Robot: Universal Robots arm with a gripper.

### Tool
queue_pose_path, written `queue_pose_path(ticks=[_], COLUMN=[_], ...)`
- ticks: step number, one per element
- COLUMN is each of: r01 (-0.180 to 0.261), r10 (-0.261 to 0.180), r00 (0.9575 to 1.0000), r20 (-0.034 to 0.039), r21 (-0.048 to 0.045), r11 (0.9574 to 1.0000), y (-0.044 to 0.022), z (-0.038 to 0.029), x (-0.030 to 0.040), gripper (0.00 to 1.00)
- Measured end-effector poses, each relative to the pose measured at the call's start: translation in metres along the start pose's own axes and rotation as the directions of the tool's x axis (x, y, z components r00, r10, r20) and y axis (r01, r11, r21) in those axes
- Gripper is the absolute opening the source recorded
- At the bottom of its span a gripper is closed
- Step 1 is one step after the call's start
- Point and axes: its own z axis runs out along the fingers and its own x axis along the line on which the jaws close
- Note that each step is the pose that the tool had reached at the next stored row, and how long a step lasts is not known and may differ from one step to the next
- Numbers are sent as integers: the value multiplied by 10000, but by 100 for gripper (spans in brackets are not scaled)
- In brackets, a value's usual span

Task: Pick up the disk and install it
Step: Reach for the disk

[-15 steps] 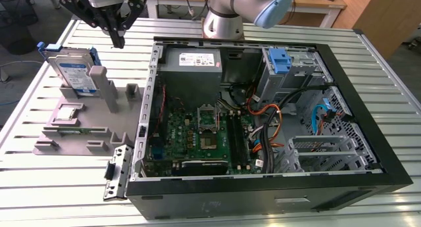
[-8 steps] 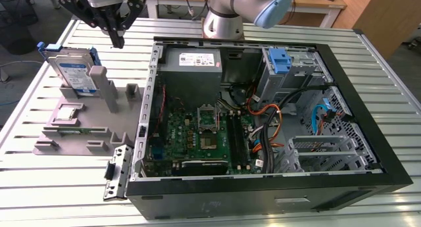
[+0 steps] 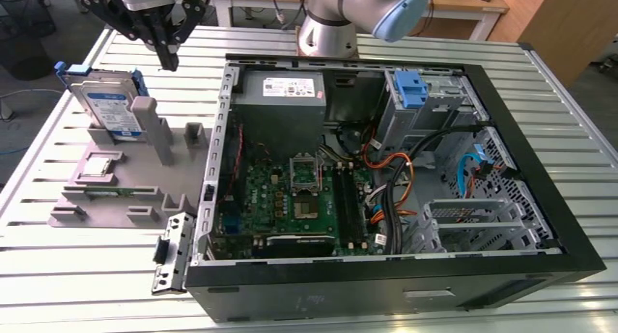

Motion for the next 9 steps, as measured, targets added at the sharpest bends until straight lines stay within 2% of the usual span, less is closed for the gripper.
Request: queue_pose_path(ticks=[9], r01=[-1], r10=[1], r00=[10000], r20=[0], r21=[1], r11=[10000], y=[0], z=[-1], x=[5], gripper=[10])
